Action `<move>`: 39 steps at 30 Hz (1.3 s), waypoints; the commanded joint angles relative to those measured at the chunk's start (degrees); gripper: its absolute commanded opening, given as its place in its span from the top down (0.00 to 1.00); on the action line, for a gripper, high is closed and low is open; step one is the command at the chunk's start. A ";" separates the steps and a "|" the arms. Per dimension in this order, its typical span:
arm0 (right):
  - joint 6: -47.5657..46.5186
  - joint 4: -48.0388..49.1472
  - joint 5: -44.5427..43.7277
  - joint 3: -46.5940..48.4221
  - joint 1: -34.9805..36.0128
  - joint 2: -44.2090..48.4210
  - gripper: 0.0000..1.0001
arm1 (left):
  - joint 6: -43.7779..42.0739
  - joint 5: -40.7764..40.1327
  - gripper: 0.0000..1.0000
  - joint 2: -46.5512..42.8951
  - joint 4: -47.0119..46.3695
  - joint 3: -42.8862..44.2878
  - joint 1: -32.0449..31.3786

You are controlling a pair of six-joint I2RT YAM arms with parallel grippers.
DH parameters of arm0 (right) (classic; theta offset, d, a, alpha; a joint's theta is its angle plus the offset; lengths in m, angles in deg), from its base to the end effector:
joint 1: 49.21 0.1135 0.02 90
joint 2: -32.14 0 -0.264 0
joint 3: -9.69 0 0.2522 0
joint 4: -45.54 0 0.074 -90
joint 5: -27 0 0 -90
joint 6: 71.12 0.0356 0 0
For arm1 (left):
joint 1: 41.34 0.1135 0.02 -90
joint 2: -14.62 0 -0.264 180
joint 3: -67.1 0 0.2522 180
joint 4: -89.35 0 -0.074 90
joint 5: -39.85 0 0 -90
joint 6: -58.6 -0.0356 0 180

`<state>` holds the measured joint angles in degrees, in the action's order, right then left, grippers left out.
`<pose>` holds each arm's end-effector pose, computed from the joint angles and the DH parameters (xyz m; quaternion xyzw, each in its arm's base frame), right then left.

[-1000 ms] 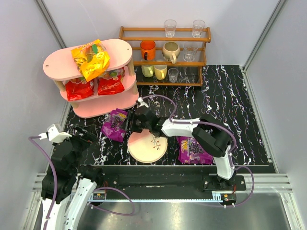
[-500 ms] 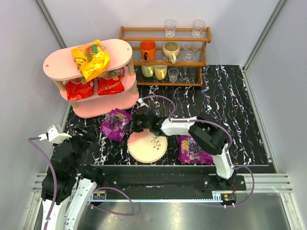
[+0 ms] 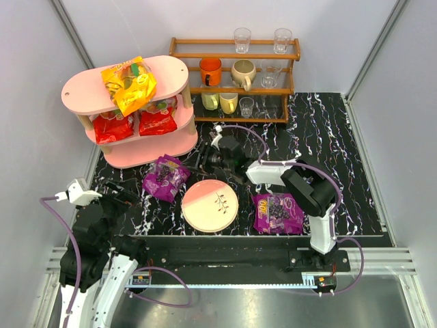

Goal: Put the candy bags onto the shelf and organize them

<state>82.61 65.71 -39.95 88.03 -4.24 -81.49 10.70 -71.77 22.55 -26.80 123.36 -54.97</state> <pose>0.2977 0.3171 0.1818 0.0070 0.7874 0.5765 0.2183 0.0317 0.0058 0.3097 -0.3023 0.7301 -0.1458 0.5953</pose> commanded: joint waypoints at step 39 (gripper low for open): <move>-19.51 -6.71 -8.38 10.41 9.26 -2.57 1.00 | -1.06 -0.17 0.01 -1.42 -2.10 -0.23 -0.17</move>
<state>69.89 45.28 -53.57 101.88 6.08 -89.51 10.64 -71.82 21.78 -26.85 122.68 -54.97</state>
